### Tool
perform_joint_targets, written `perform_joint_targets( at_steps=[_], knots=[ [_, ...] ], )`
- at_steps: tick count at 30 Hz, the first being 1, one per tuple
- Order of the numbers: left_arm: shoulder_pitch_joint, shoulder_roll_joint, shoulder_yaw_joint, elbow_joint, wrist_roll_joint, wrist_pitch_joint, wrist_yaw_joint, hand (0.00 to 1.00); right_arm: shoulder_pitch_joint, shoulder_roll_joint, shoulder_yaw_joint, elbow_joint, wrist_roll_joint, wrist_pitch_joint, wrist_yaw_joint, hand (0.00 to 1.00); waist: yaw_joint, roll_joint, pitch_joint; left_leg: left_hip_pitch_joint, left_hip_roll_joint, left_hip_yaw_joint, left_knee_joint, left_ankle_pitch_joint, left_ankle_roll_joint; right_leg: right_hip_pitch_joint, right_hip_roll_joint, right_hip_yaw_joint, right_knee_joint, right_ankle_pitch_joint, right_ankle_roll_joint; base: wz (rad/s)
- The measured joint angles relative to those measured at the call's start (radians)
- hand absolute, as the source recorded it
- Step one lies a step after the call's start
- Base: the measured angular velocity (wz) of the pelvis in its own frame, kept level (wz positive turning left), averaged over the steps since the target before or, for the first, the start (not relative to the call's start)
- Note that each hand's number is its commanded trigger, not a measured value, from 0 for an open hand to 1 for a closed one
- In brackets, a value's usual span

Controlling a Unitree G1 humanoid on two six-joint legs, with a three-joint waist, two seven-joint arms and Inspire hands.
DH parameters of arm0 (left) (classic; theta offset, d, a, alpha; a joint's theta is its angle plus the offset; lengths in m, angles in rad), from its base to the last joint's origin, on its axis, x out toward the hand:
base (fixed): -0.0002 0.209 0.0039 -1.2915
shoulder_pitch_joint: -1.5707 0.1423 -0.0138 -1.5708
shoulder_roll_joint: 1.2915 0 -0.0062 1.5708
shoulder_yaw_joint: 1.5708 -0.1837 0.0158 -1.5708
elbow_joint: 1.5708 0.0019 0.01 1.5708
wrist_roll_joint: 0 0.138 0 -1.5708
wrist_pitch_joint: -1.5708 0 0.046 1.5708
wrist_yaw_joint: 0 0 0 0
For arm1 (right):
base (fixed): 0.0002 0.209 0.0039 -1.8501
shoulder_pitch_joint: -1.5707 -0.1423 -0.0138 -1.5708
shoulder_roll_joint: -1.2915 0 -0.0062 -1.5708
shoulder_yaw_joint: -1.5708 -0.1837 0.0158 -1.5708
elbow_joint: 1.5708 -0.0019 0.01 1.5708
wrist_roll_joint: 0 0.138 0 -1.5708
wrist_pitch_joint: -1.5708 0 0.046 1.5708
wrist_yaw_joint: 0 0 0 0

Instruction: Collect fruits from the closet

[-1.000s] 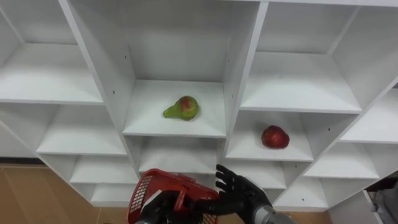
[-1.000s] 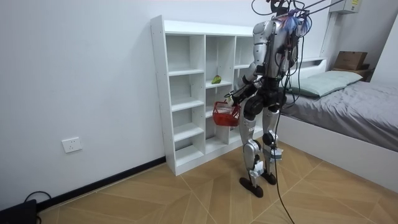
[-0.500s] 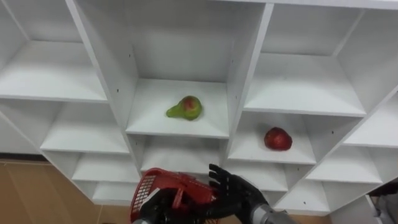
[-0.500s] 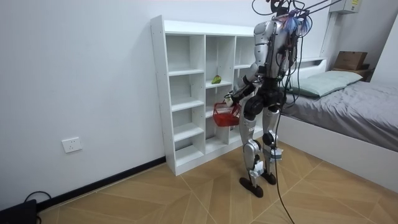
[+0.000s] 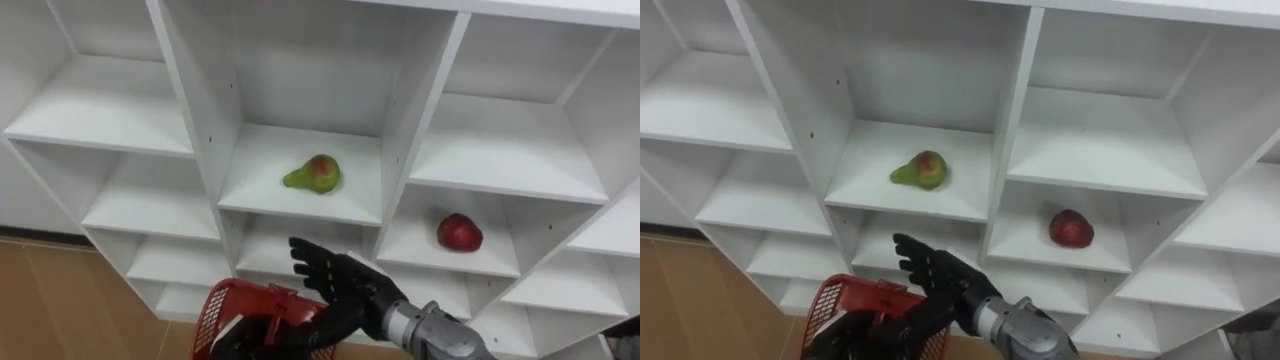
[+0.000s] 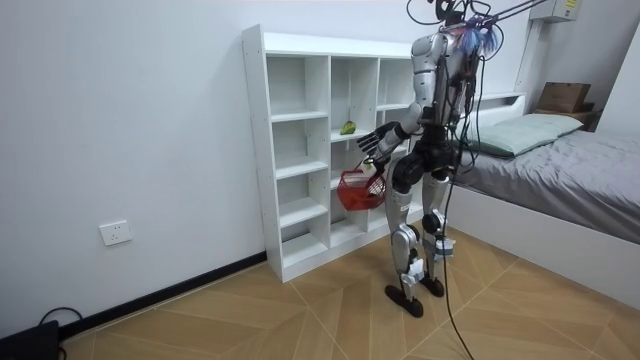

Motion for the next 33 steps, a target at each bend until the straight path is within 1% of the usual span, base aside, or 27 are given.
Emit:
perform_joint_targets(
  at_steps=[3,6,7,10,15,17,19,22,24,26,29,33],
  knots=[
    [0.004,-0.001,0.009,0.005,0.0,0.0,0.0,1.0,-0.023,-0.001,0.0,0.0,-0.025,0.0,0.016,0.0,0.008,-0.009,0.0028,-0.002,0.0,0.0,-0.001,0.0,0.0,-0.003,0.0,0.001,0.0,0.0,0.0,0.0],
    [0.004,0.0,0.01,0.01,0.009,0.0,0.0,1.0,-0.049,0.0,0.0,-0.004,-0.049,0.0,0.038,0.0,0.01,-0.013,0.0014,-0.002,0.0,0.0,-0.002,0.0,0.0,-0.003,0.003,0.001,0.0,0.0,0.0,0.0],
    [0.004,0.0,0.011,0.013,0.009,0.0,0.0,1.0,-0.061,0.006,0.0,-0.005,-0.051,0.0,0.043,0.0,0.015,-0.014,0.0004,-0.001,0.0,0.0,-0.003,0.0,0.0,-0.003,0.006,0.002,0.0,0.0,0.0,0.0],
    [0.001,-0.001,0.017,0.028,0.008,0.0,-0.001,1.0,-0.086,0.017,0.0,-0.016,-0.05,0.0,0.056,0.0,0.017,-0.015,0.0001,-0.001,0.001,-0.001,-0.004,0.0,0.0,-0.003,0.001,0.003,-0.001,0.0,0.0,0.0],
    [0.001,-0.009,0.036,0.028,0.009,0.0,0.001,1.0,-0.089,0.02,0.0,-0.108,-0.052,0.001,0.076,0.0,0.027,-0.009,0.0046,-0.001,0.001,-0.002,-0.009,0.0,0.0,-0.004,0.002,0.004,-0.002,0.0,0.0,0.0],
    [0.001,-0.009,0.038,0.028,0.009,-0.001,0.006,1.0,-0.091,0.02,0.0,-0.122,-0.055,0.0,0.077,0.0,0.029,-0.012,0.0039,-0.001,0.001,-0.003,-0.01,0.0,0.0,-0.005,0.002,0.005,-0.002,0.0,0.0,0.0],
    [0.001,-0.008,0.04,0.029,0.009,-0.002,0.011,1.0,-0.098,0.021,-0.001,-0.122,-0.055,0.0,0.076,0.0,0.031,-0.012,0.0056,-0.001,0.001,-0.003,-0.01,0.0,0.0,-0.005,0.005,0.005,-0.002,0.0,0.0,0.0],
    [0.001,-0.008,0.047,0.06,0.007,-0.012,0.017,1.0,-0.102,0.018,-0.006,-0.128,-0.053,0.0,0.069,0.0,0.029,-0.012,0.0056,0.001,0.0,-0.003,-0.007,0.0,0.0,-0.005,0.002,0.004,-0.002,0.0,0.0,0.0],
    [-0.007,-0.014,0.054,0.084,0.007,-0.025,0.021,1.0,-0.104,0.005,-0.011,-0.173,-0.06,0.0,0.065,0.0,0.029,-0.013,0.0046,-0.007,0.0,0.002,-0.007,0.0,0.0,-0.018,0.001,0.007,0.0,0.0,0.0,-0.07],
    [-0.01,-0.025,0.069,0.1,0.007,-0.029,0.022,1.0,-0.112,-0.004,-0.016,-0.214,-0.064,-0.002,0.065,0.0,0.03,-0.01,0.0054,-0.008,0.0,0.008,-0.008,0.0,0.0,-0.02,0.003,0.016,-0.001,0.0,0.0,-0.11],
    [-0.01,-0.022,0.081,0.103,0.006,-0.035,0.023,1.0,-0.119,-0.008,-0.034,-0.272,-0.064,-0.003,0.064,0.0,0.03,-0.008,0.0066,-0.004,0.002,0.012,-0.012,0.0,0.0,-0.02,0.007,0.023,-0.001,0.0,0.0,-0.05],
    [-0.009,-0.023,0.086,0.103,0.006,-0.048,0.023,1.0,-0.119,-0.008,-0.046,-0.306,-0.064,-0.015,0.055,0.0,0.029,-0.009,0.0051,0.0,0.002,0.012,-0.011,0.0,0.0,-0.02,0.005,0.027,-0.002,0.0,0.0,0.0]
  ],
)
